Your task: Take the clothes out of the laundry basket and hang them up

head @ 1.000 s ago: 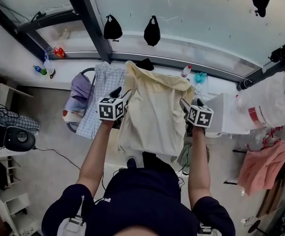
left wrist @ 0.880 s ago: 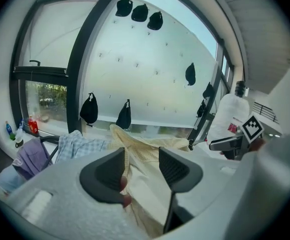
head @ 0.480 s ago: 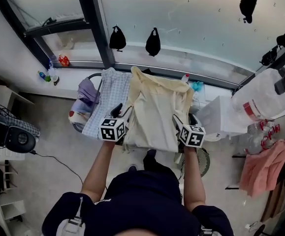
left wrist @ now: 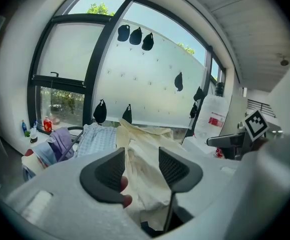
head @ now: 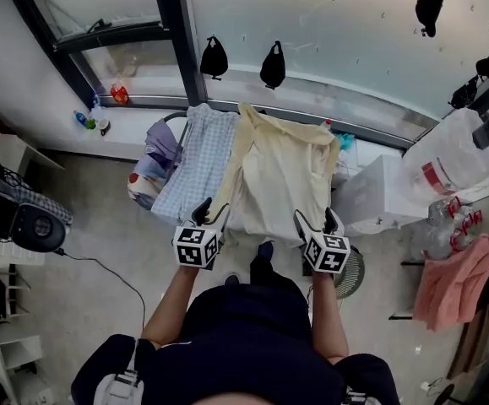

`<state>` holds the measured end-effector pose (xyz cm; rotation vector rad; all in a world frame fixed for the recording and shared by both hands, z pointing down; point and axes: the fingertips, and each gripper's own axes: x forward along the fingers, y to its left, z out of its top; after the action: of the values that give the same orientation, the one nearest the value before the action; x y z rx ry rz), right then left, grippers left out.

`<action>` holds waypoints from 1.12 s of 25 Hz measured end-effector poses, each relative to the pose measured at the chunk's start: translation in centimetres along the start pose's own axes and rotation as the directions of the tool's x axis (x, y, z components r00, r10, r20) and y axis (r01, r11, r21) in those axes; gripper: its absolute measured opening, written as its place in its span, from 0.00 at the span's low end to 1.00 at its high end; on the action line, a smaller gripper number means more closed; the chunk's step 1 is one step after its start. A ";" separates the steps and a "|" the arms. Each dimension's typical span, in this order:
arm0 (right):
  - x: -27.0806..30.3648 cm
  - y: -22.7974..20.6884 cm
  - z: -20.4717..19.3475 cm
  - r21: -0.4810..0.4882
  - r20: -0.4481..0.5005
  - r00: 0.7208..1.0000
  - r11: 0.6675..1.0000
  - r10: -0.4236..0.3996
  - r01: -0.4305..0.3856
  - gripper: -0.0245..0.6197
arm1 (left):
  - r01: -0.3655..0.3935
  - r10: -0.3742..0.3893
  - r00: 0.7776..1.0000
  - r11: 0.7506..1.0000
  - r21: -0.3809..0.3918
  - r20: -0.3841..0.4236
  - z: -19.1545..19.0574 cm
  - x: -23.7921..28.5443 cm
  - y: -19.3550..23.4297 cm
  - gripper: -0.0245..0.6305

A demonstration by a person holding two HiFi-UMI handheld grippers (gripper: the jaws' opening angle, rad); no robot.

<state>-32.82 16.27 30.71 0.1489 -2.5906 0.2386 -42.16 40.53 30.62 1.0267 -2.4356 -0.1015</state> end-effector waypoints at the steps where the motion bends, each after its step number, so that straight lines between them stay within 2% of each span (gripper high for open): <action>1: -0.5 0.4 -0.1 -0.004 0.004 1.000 1.000 0.002 -0.002 0.65 | -0.002 0.002 1.000 1.000 0.001 0.005 -0.1 -0.7 0.1 0.37; 6: -3.8 2.6 -0.7 -0.014 0.028 1.000 1.000 0.014 -0.013 0.65 | 0.002 -0.002 0.999 1.000 0.003 0.041 -0.1 -3.7 0.2 0.37; 10: -6.7 3.6 -1.2 -0.033 0.039 0.999 0.999 0.016 -0.015 0.65 | 0.011 -0.010 0.999 0.999 -0.030 0.050 -0.9 -5.3 -0.3 0.37; 17: -9.1 6.0 -1.5 -0.025 0.070 0.997 0.999 0.043 -0.041 0.65 | 0.020 -0.019 0.999 0.999 -0.033 0.037 -3.0 -8.3 -1.1 0.37; 20: -8.7 6.7 -1.4 -0.030 0.078 0.995 0.998 0.059 -0.056 0.65 | 0.012 -0.011 0.999 1.000 -0.012 0.041 -3.0 -9.5 -1.1 0.37; 24: -8.9 7.0 -1.2 -0.015 0.085 0.992 0.996 0.092 -0.091 0.65 | 0.038 -0.039 0.999 0.999 0.025 0.015 -3.1 -10.1 -2.4 0.37; 28: -9.8 6.4 -0.8 -0.042 0.107 0.990 0.996 0.088 -0.084 0.65 | 0.051 -0.053 0.998 0.997 0.049 0.024 -2.5 -10.5 -3.7 0.37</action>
<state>-25.04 23.30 25.36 0.0373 -2.7112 0.2191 -32.33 45.46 27.59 1.1170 -2.4456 -0.0733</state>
